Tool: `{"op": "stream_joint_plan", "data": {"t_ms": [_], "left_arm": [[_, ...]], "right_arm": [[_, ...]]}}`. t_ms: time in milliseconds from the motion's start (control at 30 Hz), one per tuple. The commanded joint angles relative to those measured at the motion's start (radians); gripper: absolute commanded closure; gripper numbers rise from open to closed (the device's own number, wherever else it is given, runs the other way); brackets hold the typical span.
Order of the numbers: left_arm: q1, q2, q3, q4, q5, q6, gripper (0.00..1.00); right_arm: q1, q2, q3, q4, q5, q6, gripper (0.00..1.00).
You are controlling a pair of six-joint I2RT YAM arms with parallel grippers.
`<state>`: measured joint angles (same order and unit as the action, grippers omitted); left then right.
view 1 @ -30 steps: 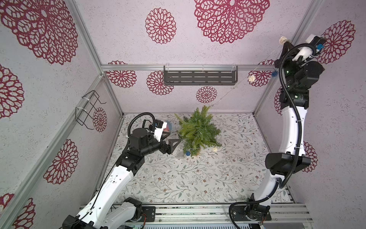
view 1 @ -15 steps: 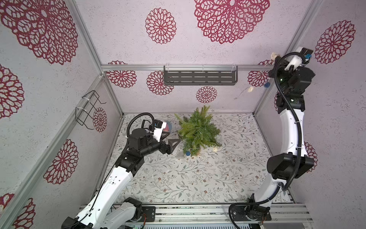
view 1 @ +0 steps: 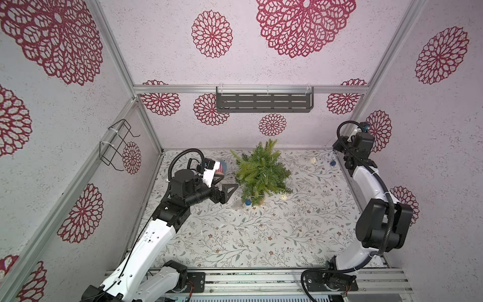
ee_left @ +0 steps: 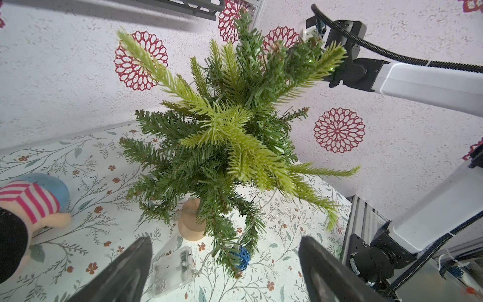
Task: Remove string lights from the small christmas tree
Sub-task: Remove the light string from the Christmas tree.
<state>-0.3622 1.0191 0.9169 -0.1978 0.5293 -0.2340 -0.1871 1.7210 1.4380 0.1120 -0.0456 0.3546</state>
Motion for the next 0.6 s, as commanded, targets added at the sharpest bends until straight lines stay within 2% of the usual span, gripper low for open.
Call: {"op": "stream_joint_plan", "data": {"t_ms": [0, 267, 567], "left_arm": [[-0.006, 0.014, 0.011, -0.003, 0.003, -0.002, 0.08], [-0.006, 0.057, 0.039, 0.004, 0.0, -0.034, 0.08], [-0.006, 0.102, 0.067, 0.018, -0.009, -0.056, 0.08]], "right_arm": [[-0.002, 0.055, 0.015, 0.036, 0.047, 0.03, 1.0], [-0.002, 0.254, 0.093, -0.005, 0.086, 0.064, 1.0], [-0.012, 0.388, 0.175, -0.094, 0.113, 0.099, 1.0]]}}
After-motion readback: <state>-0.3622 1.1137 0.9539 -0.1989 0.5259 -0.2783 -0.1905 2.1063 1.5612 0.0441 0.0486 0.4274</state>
